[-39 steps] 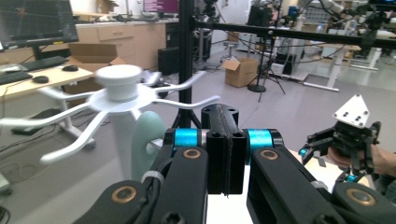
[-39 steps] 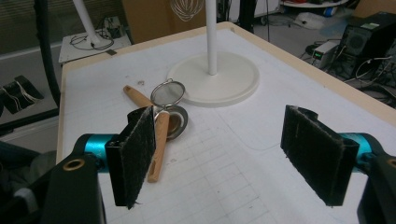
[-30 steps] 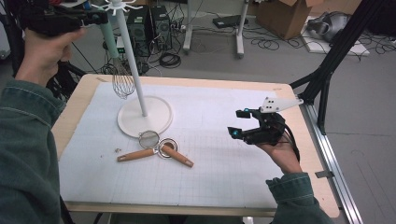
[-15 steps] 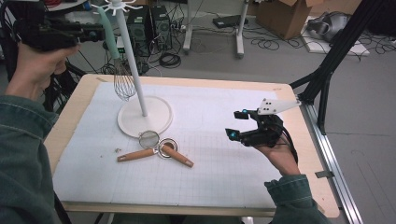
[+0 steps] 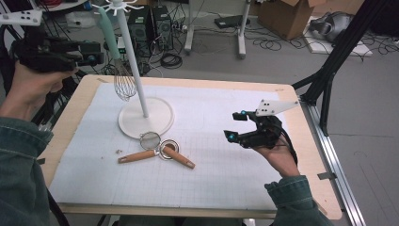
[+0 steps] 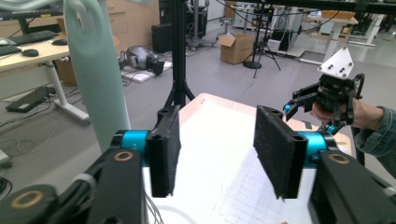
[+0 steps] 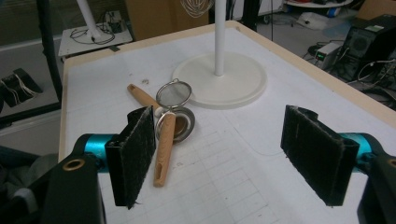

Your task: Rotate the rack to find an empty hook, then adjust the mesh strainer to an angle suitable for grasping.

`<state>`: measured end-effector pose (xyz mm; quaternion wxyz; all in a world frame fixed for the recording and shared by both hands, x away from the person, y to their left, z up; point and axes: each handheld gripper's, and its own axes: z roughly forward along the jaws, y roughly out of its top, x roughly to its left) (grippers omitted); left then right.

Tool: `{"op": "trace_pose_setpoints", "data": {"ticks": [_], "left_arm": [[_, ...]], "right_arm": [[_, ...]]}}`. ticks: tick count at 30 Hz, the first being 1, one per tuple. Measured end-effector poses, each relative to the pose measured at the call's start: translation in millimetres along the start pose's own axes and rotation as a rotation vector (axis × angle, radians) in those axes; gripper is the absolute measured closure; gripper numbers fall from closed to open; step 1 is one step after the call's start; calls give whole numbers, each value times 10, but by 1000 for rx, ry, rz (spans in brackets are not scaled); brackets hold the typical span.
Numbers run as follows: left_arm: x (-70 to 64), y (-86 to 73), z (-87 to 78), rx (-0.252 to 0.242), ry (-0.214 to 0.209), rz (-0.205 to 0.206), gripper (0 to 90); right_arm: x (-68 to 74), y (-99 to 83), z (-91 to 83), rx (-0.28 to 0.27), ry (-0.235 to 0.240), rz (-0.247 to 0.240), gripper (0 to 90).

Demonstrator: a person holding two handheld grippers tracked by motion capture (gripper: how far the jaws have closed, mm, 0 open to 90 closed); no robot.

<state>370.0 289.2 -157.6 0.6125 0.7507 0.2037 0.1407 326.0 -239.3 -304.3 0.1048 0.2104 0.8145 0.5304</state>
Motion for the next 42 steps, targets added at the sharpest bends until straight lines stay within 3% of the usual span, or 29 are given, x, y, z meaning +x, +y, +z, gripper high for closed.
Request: {"op": "trace_pose_setpoints", "data": {"ticks": [11, 22, 32, 42], "left_arm": [[-128, -245, -30, 27, 14, -9, 396], [-302, -482, 36, 52, 8, -6, 366], [-429, -797, 100, 57, 2, -12, 353], [-495, -1105, 92, 78, 9, -18, 345]], "right_arm": [[-1, -10, 64, 6, 11, -5, 257], [69, -127, 100, 0, 5, 1, 257], [162, -239, 47, -19, -17, 8, 257], [221, -309, 134, 12, -13, 13, 257]]}}
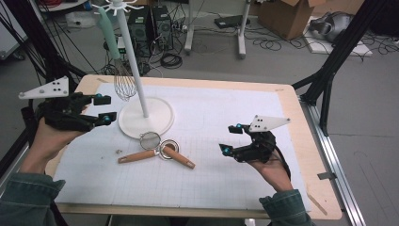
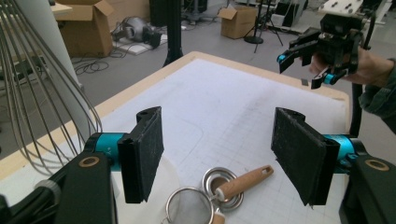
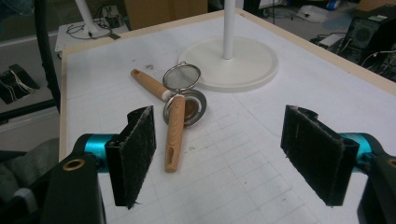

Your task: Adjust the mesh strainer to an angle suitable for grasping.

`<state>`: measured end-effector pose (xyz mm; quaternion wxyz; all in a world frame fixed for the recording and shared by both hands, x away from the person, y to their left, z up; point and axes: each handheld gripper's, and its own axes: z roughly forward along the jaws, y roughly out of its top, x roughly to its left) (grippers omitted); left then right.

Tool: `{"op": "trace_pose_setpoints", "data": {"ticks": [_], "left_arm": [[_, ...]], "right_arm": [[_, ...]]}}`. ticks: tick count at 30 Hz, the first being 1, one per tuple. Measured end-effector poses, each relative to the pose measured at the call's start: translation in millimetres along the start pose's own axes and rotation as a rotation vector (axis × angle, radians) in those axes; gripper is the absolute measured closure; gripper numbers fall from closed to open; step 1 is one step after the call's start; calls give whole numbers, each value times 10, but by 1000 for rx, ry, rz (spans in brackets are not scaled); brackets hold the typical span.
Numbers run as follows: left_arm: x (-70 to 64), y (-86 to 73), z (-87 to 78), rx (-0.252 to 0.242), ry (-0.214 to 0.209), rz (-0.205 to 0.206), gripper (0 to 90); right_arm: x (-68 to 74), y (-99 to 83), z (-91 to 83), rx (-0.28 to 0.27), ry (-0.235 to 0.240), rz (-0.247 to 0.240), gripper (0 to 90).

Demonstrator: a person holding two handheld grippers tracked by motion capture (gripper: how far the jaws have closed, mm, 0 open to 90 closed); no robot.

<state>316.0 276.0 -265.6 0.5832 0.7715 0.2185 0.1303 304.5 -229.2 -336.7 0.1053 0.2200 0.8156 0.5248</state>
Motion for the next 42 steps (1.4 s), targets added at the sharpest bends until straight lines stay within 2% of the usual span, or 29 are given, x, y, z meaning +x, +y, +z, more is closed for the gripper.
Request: {"op": "trace_pose_setpoints", "data": {"ticks": [12, 21, 30, 38, 42], "left_arm": [[-34, -163, -88, 0, 7, -2, 340], [-86, -377, -95, 18, 22, -5, 334], [-125, -530, -74, 37, 32, -1, 323], [-188, -654, -85, 32, 41, 3, 319], [-221, -697, -89, 29, 46, 10, 312]], "right_arm": [[55, 60, 156, 18, 8, -18, 257], [100, 82, 294, 40, 20, -20, 257], [140, 66, 518, 101, 24, -26, 257], [174, 64, 780, 176, 8, -33, 260], [178, 54, 898, 188, 11, -28, 263]]}}
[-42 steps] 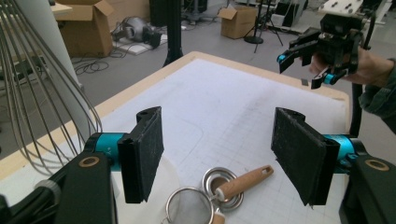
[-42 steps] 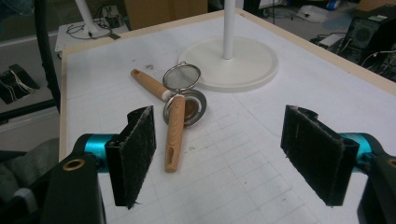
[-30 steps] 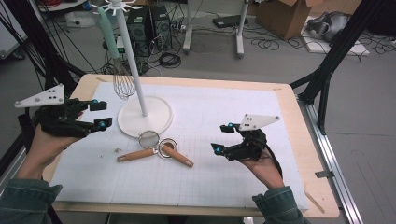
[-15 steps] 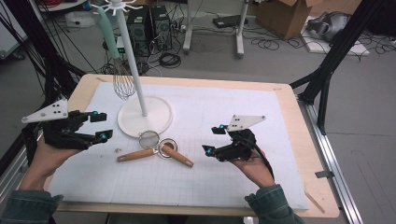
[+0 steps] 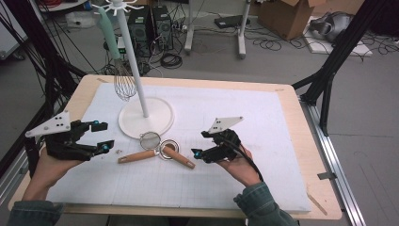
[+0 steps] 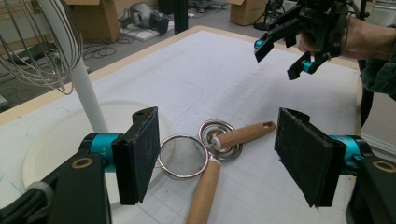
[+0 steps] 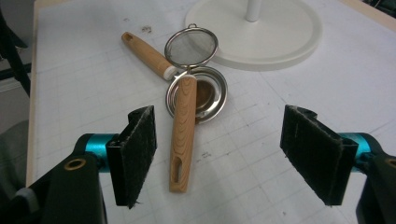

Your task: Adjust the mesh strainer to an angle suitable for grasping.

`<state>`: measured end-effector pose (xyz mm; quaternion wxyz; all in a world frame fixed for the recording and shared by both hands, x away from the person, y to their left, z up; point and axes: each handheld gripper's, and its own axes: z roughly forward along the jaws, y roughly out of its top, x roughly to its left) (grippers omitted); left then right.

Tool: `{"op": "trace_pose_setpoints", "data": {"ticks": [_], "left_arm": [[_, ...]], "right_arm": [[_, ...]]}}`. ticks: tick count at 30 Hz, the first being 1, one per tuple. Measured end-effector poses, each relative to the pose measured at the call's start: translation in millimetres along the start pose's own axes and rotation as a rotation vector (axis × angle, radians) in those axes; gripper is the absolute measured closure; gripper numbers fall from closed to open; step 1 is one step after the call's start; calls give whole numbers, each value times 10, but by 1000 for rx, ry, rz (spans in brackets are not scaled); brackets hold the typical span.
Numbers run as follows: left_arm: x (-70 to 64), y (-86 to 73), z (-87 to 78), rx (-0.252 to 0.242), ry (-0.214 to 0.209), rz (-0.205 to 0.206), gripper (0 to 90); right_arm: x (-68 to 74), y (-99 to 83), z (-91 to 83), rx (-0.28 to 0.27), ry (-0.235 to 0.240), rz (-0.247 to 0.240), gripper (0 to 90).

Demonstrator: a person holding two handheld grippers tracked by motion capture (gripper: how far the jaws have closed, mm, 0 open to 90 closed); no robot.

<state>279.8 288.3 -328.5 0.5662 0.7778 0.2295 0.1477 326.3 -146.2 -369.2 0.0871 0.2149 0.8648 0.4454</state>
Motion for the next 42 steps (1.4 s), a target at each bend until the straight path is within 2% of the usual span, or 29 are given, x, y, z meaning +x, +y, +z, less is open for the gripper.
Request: {"op": "trace_pose_setpoints", "data": {"ticks": [9, 11, 19, 23, 26, 32, 35, 42], "left_arm": [[-71, -82, 39, 4, 9, 16, 305], [-72, -102, 51, 3, 5, 15, 304], [-93, -172, 86, 2, 15, 14, 302], [-94, -202, 96, 7, 20, 16, 301], [-102, -221, 99, 5, 19, 18, 299], [-116, -250, 113, 16, 22, 25, 296], [-108, -267, 108, 21, 21, 24, 295], [-111, -292, 125, 24, 21, 15, 295]], "right_arm": [[10, -16, 310, 52, 24, 8, 331], [17, -27, 367, 62, 14, 6, 352], [67, -76, 580, 91, 33, 14, 430], [102, -100, 673, 110, 43, 4, 459], [116, -120, 729, 119, 55, 13, 476], [144, -149, 826, 127, 62, 0, 507], [151, -168, 858, 139, 60, 8, 541], [168, -195, 931, 165, 37, -19, 587]]}}
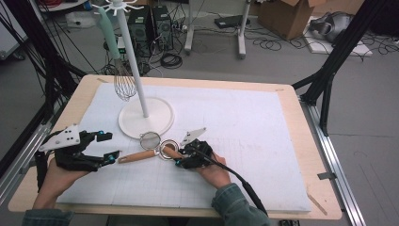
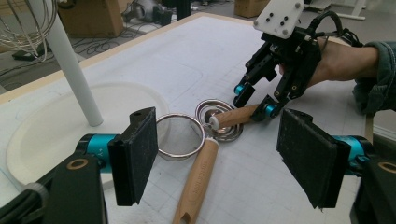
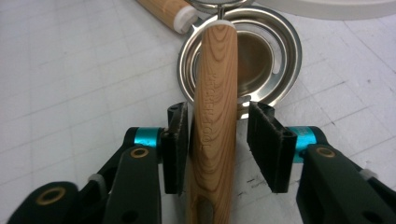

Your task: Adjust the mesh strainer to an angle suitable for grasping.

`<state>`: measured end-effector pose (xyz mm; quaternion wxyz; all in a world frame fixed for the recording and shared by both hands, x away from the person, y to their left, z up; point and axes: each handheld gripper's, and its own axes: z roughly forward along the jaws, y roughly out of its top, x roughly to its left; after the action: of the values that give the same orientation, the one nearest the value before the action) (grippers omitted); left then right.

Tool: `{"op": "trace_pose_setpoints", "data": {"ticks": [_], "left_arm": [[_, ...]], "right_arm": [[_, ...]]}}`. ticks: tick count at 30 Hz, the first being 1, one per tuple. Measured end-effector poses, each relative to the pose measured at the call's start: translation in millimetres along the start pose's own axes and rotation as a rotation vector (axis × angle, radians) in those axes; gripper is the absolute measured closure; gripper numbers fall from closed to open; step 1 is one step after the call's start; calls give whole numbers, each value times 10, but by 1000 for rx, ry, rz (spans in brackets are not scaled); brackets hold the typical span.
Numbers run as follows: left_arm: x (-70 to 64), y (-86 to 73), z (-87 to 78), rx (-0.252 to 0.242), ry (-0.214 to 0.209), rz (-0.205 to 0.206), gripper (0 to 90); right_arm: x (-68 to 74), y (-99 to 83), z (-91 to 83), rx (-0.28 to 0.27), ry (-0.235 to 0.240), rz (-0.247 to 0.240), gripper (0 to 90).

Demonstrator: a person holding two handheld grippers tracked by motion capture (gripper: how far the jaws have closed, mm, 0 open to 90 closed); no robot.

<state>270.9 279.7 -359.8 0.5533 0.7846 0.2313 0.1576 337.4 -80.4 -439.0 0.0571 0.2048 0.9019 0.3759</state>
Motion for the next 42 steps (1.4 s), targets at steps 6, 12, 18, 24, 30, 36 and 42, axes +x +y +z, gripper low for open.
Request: {"op": "trace_pose_setpoints", "data": {"ticks": [6, 12, 18, 24, 30, 36, 42], "left_arm": [[-4, -4, 20, 8, -4, 2, 295], [-8, -5, 24, 3, -11, 6, 296], [-17, 2, 36, 4, -13, 8, 296], [-11, -7, 25, 3, -18, 7, 296], [-8, -7, 18, 1, -16, 8, 296], [-12, -4, 9, 0, -18, 10, 297], [-12, -4, 2, -1, -16, 11, 298]], "right_arm": [[43, 3, 22, 15, -20, 2, 605], [82, -46, 33, -23, -54, -4, 618], [113, -37, 35, -14, -64, -5, 668], [104, -27, 32, -14, -60, 18, 684], [80, -31, 12, -16, -52, 43, 698], [45, -23, -26, -53, -39, 47, 699], [29, -19, -53, -76, -23, 51, 699]]}}
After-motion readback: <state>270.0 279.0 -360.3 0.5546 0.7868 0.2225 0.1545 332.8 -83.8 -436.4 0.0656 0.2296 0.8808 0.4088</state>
